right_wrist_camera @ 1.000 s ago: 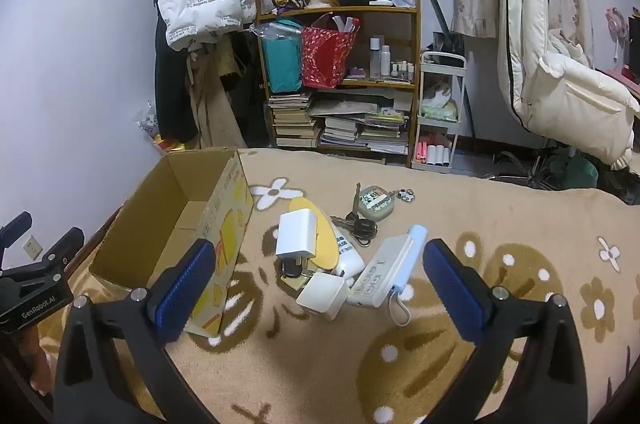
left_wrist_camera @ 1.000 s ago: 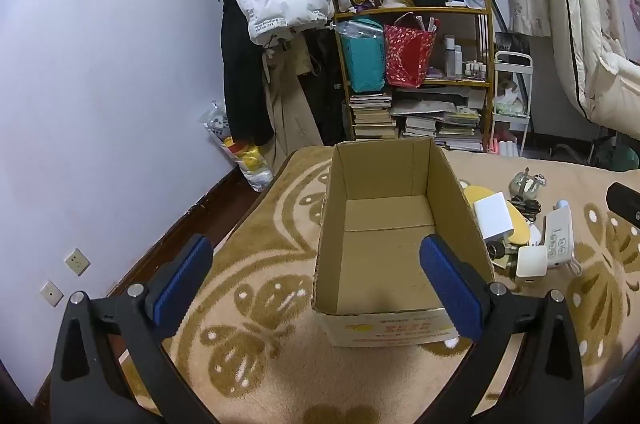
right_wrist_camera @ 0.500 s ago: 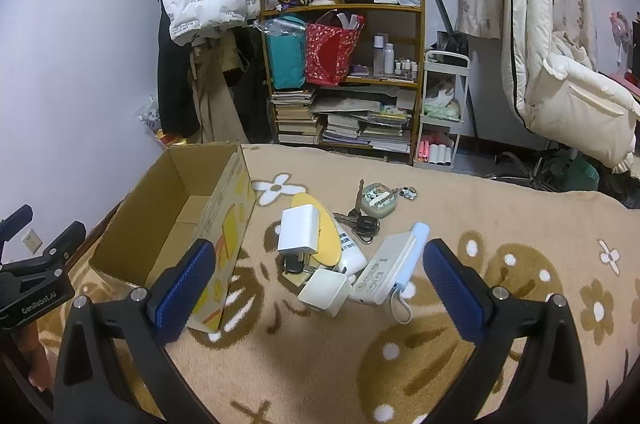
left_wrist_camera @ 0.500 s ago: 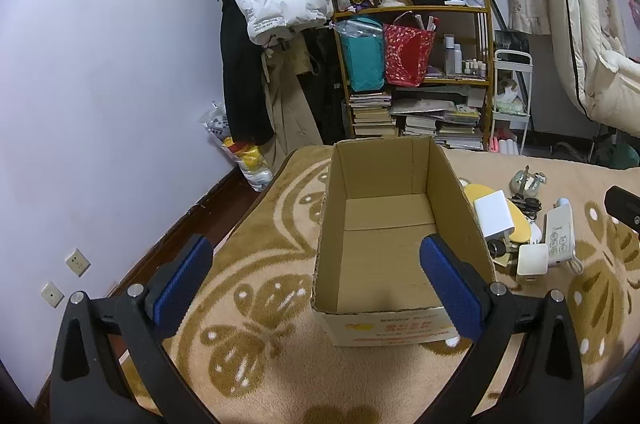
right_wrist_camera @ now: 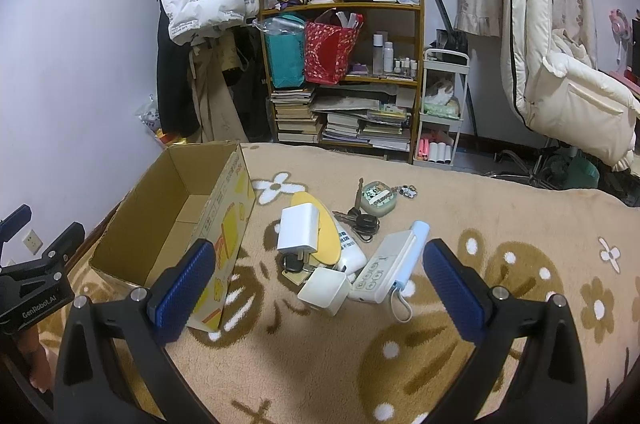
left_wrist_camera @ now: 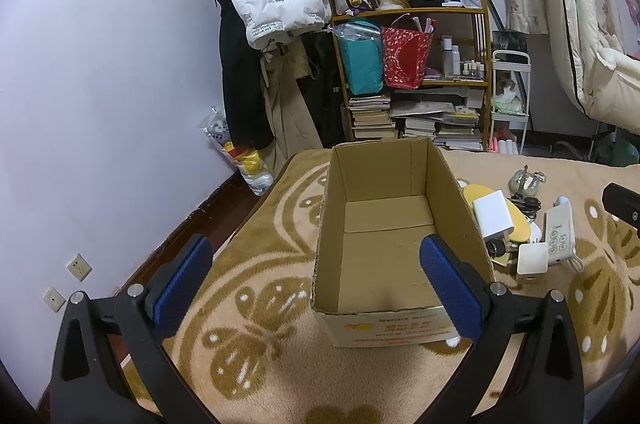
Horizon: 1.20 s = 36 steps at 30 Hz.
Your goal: Organize rigid objects
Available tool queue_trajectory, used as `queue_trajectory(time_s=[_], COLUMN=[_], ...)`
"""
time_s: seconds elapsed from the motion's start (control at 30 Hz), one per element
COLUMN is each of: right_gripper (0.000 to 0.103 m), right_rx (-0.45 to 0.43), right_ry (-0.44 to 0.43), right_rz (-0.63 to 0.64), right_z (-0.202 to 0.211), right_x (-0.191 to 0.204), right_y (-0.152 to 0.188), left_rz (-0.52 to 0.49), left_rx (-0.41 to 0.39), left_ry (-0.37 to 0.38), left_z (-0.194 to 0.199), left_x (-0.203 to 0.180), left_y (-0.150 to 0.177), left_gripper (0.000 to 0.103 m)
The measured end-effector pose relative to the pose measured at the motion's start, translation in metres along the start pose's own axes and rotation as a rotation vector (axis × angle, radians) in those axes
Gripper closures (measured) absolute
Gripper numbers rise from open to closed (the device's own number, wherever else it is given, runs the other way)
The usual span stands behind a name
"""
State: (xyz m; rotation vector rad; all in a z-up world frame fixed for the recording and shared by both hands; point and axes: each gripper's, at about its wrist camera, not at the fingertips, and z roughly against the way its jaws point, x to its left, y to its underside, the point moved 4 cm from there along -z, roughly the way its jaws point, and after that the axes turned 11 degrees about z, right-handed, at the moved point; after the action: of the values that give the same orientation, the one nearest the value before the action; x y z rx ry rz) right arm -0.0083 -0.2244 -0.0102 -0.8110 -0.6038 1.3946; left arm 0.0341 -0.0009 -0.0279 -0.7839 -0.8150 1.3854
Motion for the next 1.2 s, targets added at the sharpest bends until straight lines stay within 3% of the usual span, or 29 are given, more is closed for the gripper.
queue_trajectory(time_s=[1.2], right_gripper=[0.0], right_rx=[0.008], right_ry=[-0.002], right_rz=[0.0], right_z=[-0.0021], right_x=[-0.0013], right_y=[0.002], left_rz=[0.004], left_rx=[0.002], left_ry=[0.005], left_z=[-0.001], left_x=[0.001], left_y=[-0.0028], left_gripper=[0.001])
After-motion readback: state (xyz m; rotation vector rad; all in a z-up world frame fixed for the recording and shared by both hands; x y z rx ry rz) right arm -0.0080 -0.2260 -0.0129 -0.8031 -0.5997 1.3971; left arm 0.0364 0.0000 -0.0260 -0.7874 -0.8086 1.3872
